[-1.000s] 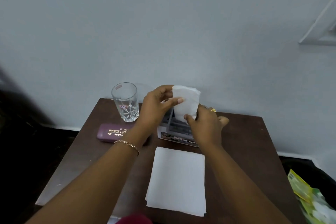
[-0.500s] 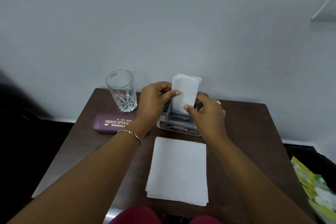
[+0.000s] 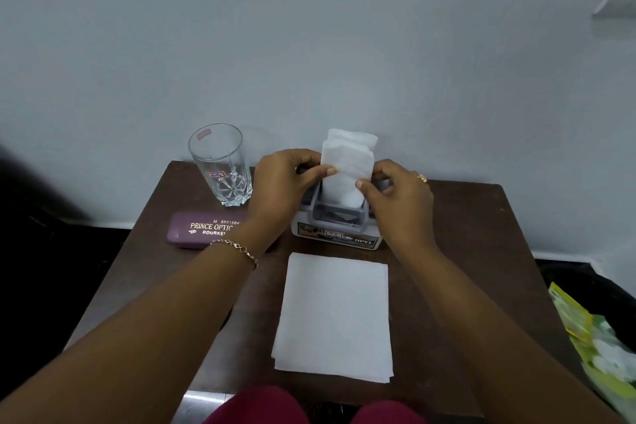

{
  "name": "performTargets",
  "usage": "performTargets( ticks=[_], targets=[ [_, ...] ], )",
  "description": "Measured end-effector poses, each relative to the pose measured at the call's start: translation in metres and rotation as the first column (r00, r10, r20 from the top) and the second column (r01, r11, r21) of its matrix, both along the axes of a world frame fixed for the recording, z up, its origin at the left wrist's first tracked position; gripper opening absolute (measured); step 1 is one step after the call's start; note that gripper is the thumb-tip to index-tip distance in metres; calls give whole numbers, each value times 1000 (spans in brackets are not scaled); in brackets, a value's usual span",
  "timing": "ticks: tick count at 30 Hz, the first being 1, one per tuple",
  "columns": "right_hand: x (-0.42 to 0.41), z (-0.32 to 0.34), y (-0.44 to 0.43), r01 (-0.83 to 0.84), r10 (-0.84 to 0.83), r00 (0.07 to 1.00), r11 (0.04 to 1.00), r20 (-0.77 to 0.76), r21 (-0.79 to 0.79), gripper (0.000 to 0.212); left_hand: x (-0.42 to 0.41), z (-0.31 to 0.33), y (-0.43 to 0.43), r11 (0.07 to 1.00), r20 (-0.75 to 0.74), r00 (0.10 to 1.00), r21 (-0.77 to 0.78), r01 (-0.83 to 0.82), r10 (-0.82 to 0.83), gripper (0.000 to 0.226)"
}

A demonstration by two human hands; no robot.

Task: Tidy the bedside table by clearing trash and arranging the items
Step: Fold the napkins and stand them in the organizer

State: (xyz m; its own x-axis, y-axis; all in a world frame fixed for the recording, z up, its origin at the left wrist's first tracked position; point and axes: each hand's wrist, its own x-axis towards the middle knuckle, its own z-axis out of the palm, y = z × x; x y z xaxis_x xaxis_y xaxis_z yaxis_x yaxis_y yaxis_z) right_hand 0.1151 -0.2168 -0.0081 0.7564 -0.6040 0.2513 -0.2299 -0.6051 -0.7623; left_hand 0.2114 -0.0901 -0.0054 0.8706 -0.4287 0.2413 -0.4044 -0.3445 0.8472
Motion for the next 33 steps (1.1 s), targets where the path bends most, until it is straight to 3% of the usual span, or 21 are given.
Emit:
performTargets(
  ticks=[11, 16, 18, 20, 23, 27, 29, 33],
  targets=[
    [3, 0, -4, -39, 38, 999, 998, 25, 48, 12, -2, 5, 4, 999, -94, 996, -38, -10, 6, 16],
    [-40, 11, 2, 126, -166, 975, 961, 149, 246, 16, -41, 19, 38, 955, -84, 964, -137, -263, 253, 11],
    [-72, 6, 14, 177, -214, 973, 935, 90, 307, 9, -69, 13, 59, 952, -196, 950, -139, -273, 244, 8],
    [-103, -4, 30, 165, -170, 985, 941, -11, 295, 8, -92, 1, 77, 972, -309, 928, -38, -233, 210, 14],
    [-132, -22, 44, 97, -38, 980, 950, -197, 298, 16, -113, -14, 88, 982, -399, 897, 104, -159, 188, 22],
    [-142, -37, 51, -9, 169, 878, 941, -447, 338, 18, -127, -24, 80, 992, -599, 796, 123, -16, 87, 29],
    [-142, -37, 53, -20, 174, 868, 948, -465, 317, 24, -124, -24, 73, 983, -666, 738, 185, 18, 112, 33],
    [-140, -32, 51, -32, 193, 855, 946, -481, 321, 26, -116, -11, 61, 982, -744, 666, 158, 103, 50, 29]
  ],
)
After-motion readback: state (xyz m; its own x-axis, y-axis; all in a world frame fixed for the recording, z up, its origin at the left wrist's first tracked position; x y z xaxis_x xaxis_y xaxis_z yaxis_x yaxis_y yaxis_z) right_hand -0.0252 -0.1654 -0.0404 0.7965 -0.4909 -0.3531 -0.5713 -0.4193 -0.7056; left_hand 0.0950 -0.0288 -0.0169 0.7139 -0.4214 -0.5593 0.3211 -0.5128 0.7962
